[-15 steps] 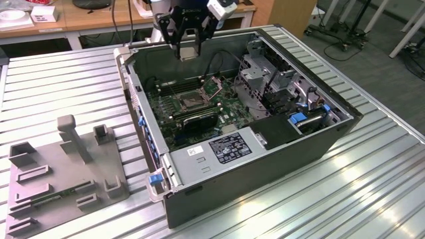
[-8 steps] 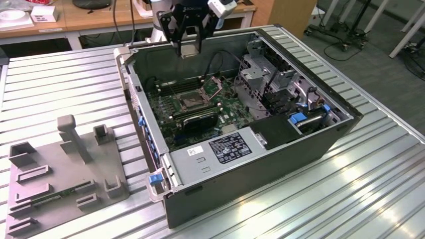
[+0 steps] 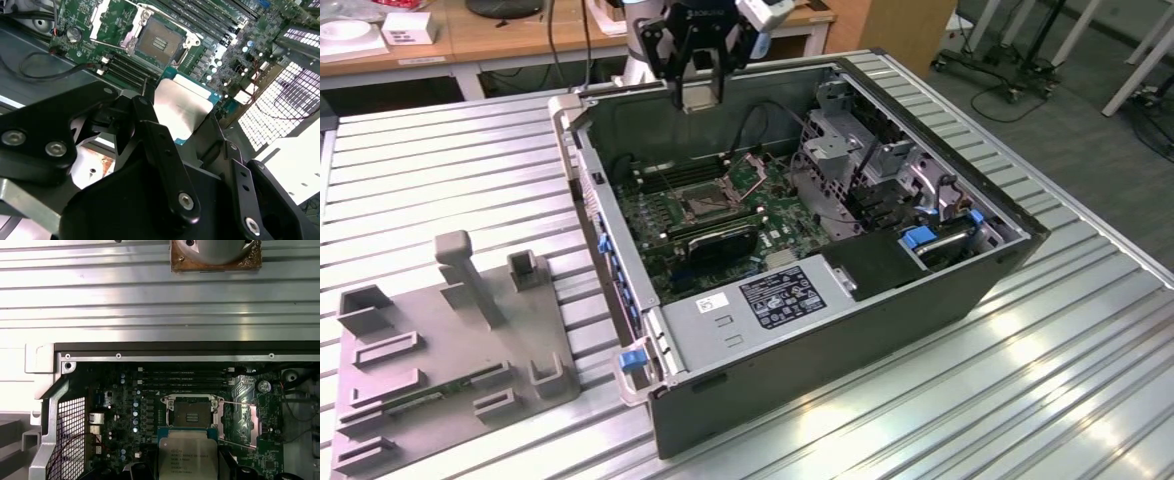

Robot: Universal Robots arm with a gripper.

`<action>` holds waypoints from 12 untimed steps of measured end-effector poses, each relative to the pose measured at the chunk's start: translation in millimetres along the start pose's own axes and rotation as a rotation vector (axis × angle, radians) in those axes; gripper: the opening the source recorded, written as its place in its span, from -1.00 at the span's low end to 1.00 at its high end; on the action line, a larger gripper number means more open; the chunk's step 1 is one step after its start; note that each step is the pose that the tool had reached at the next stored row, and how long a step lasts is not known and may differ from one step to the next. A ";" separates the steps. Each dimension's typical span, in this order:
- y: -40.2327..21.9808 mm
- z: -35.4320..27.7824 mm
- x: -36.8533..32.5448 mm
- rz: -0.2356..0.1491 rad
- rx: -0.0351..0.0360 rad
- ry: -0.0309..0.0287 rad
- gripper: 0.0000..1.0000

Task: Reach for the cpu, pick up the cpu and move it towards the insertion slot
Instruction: 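Pick up the cpu and move it towards the insertion slot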

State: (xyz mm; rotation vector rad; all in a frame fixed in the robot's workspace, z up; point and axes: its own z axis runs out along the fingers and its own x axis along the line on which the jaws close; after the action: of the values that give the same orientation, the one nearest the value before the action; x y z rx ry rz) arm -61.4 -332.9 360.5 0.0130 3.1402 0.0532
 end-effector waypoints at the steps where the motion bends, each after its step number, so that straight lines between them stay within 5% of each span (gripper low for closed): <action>1: 1.4 0.1 0.0 0.000 -0.0002 -0.0001 0.09; 7: 8.8 1.3 -5.2 0.001 -0.0008 0.0013 0.09; 12: 9.1 1.8 -6.1 0.001 -0.0013 0.0014 0.09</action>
State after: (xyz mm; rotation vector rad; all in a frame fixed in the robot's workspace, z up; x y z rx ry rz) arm -55.3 -323.8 359.0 0.0151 3.1417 0.0552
